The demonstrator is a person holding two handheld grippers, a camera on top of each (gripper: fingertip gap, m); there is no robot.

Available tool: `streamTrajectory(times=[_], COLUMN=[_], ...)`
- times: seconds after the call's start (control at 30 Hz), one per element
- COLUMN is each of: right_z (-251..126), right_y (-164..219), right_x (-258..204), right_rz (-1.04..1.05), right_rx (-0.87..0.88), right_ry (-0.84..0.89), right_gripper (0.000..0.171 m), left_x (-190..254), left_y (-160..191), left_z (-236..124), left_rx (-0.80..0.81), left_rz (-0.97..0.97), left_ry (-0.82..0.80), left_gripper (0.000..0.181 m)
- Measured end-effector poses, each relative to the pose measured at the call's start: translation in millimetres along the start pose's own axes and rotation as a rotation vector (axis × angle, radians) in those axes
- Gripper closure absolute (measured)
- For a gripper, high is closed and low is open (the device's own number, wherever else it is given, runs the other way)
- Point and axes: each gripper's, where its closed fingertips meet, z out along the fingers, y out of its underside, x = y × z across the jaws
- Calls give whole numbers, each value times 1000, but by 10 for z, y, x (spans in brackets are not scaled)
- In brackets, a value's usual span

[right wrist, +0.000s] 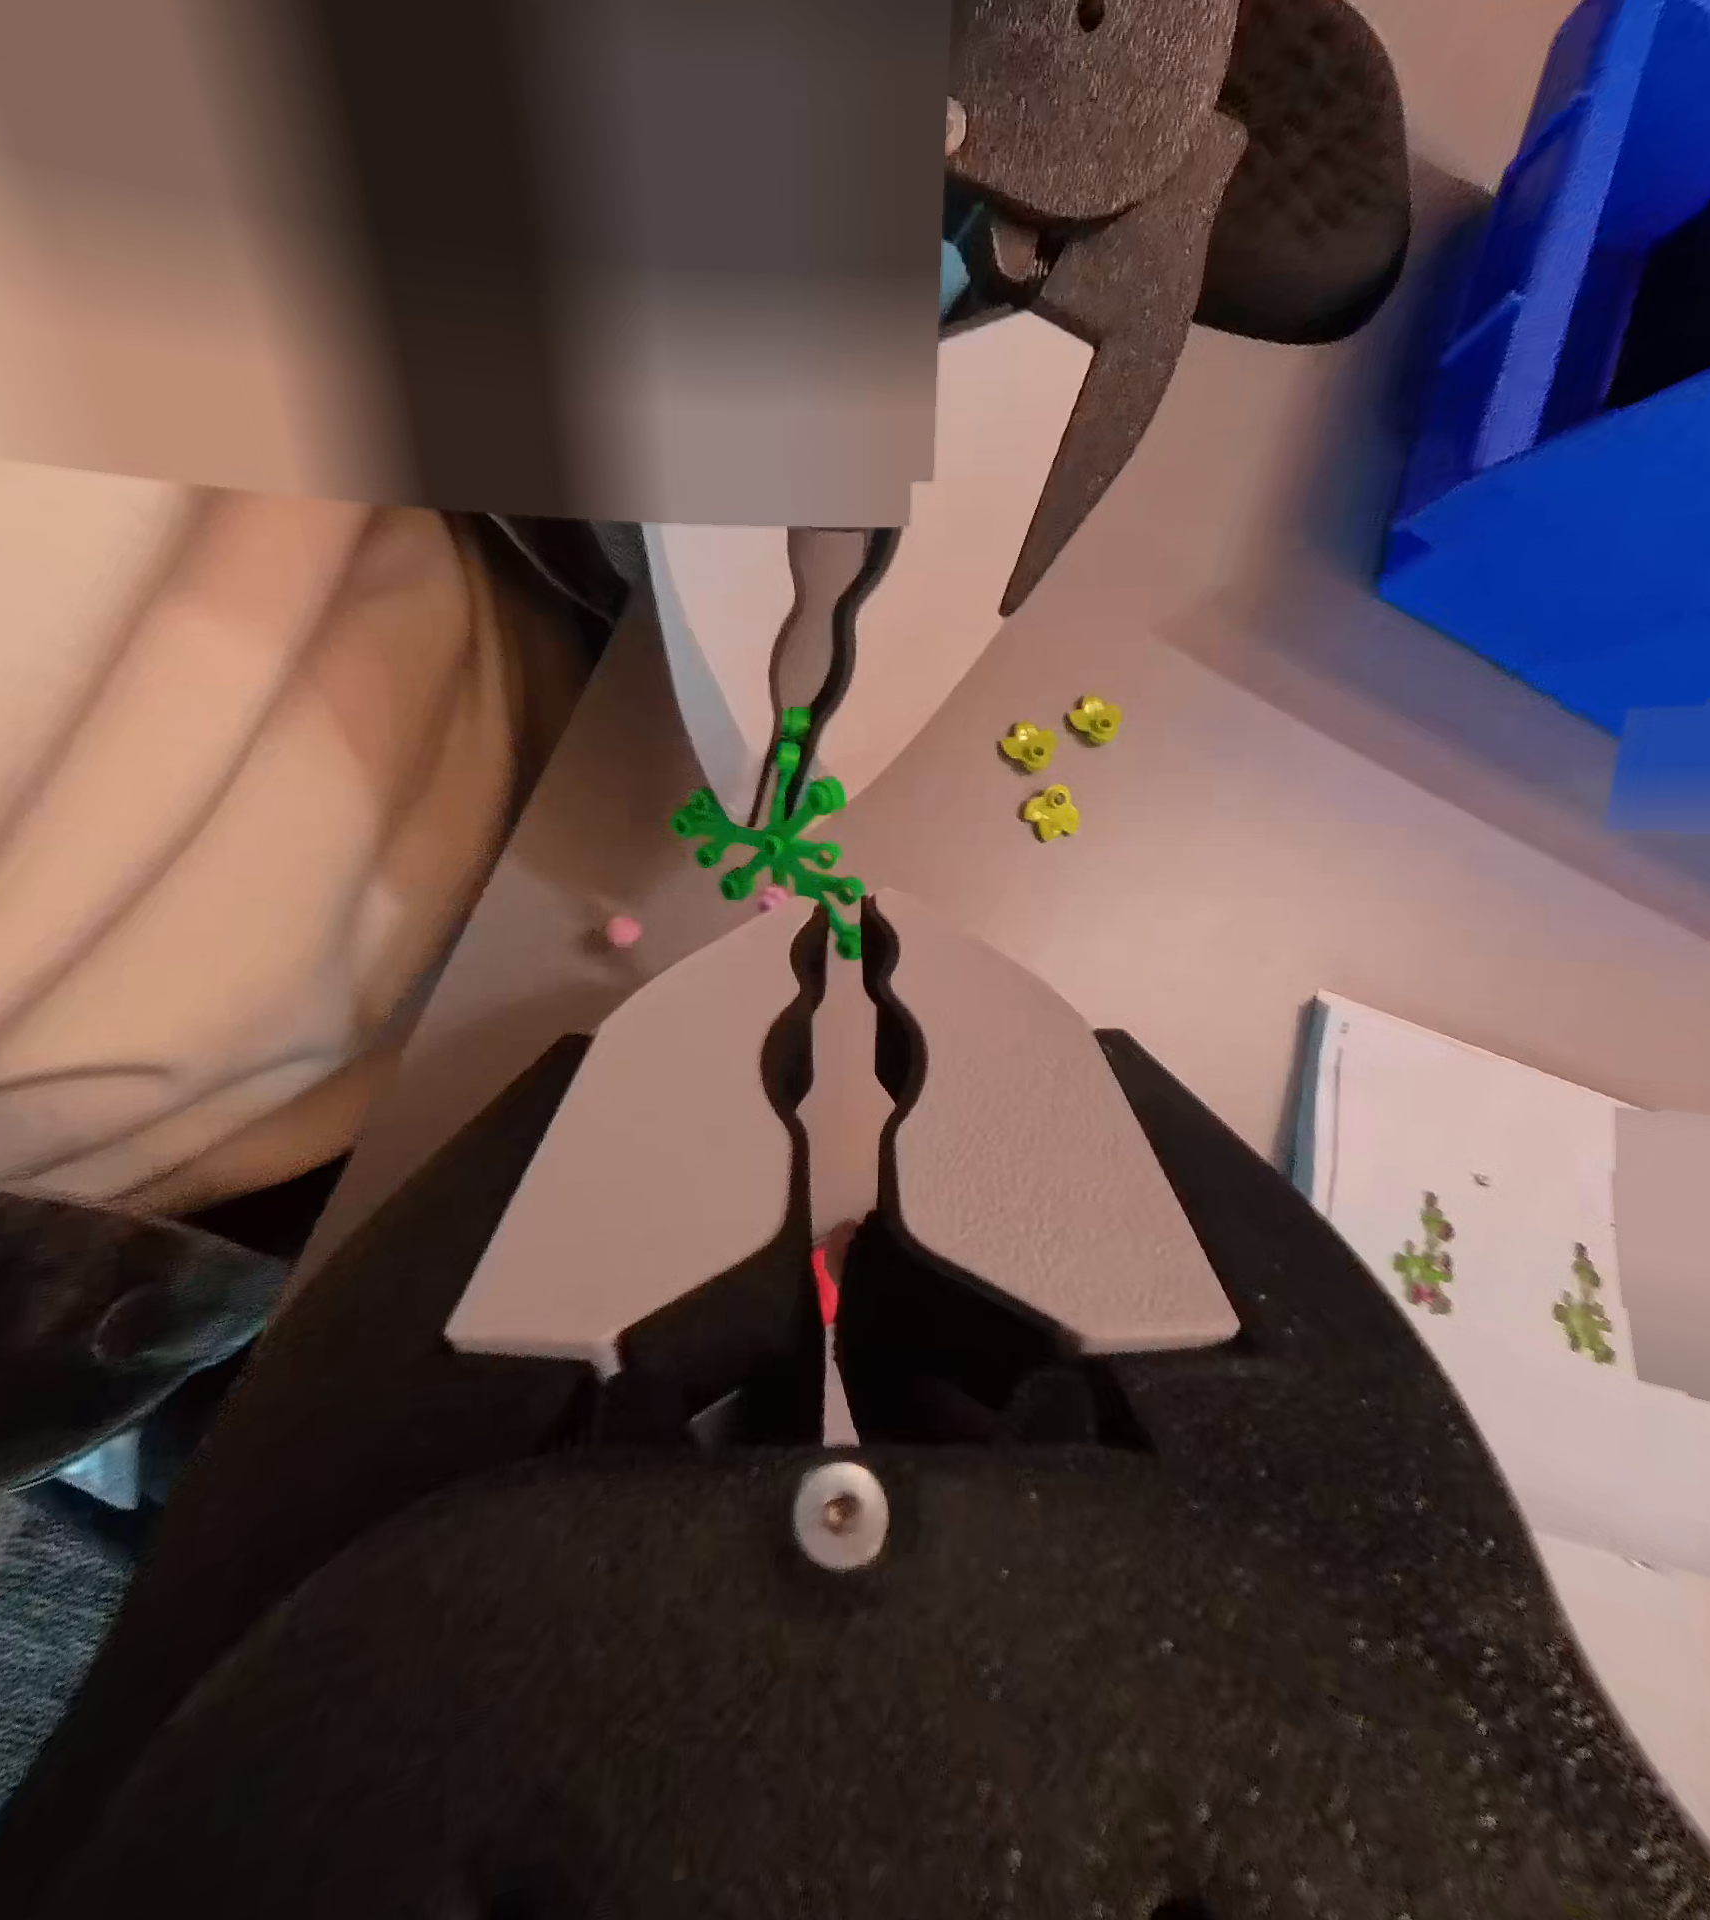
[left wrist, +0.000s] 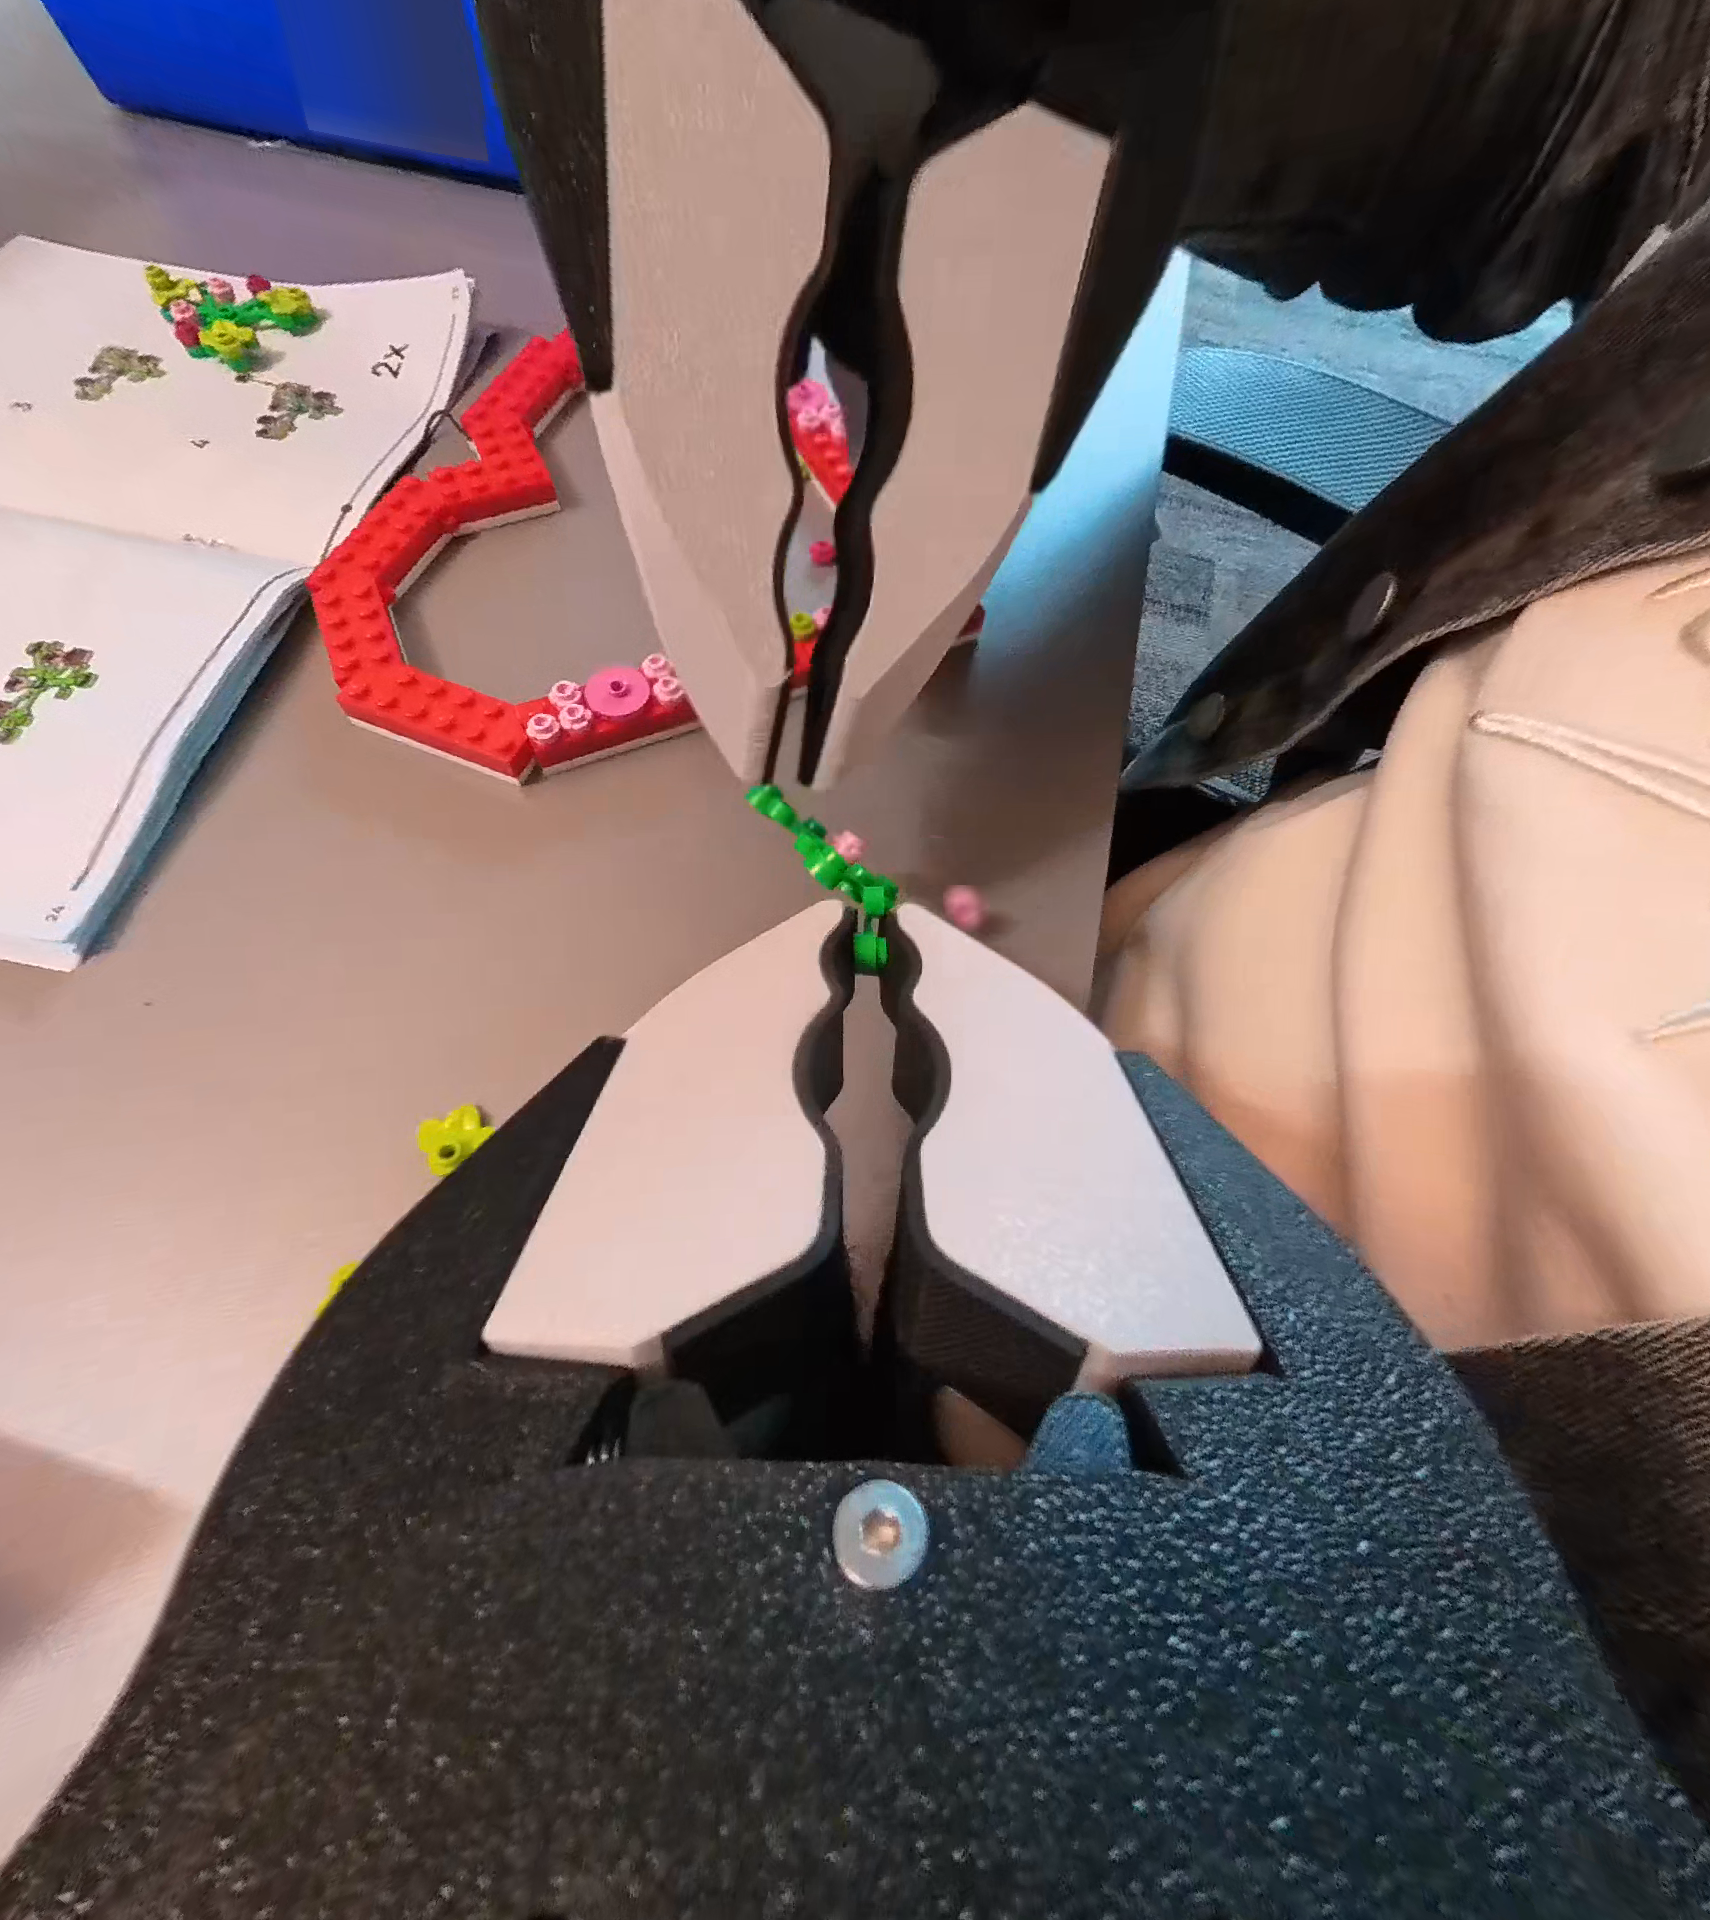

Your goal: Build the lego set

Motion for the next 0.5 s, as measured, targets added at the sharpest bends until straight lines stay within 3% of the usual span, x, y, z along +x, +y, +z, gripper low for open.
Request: streamTrajectory(times=[0.1,0.2,0.27,0.37,0.5], right_z=[-9,-21,-79,-175,-423], right_y=[71,254,335,485,527], right_x=[77,154,130,120,179], right_rz=[82,199,334,546,654], right_rx=[8,-58,-89,-107,100], right_ry=[-27,-19,3,152,416], right_gripper=[166,165,152,130,130], left_x=[-96,-240,-256,-339,-477], left_y=[54,204,249,194,185], left_z=[13,67,121,172,173], left_rx=[-40,-115,-127,-63,-47], left_rz=[-74,-264,-415,-599,-605], left_ry=[-22,-25,35,78,-9], left_gripper=[177,177,174,152,138])
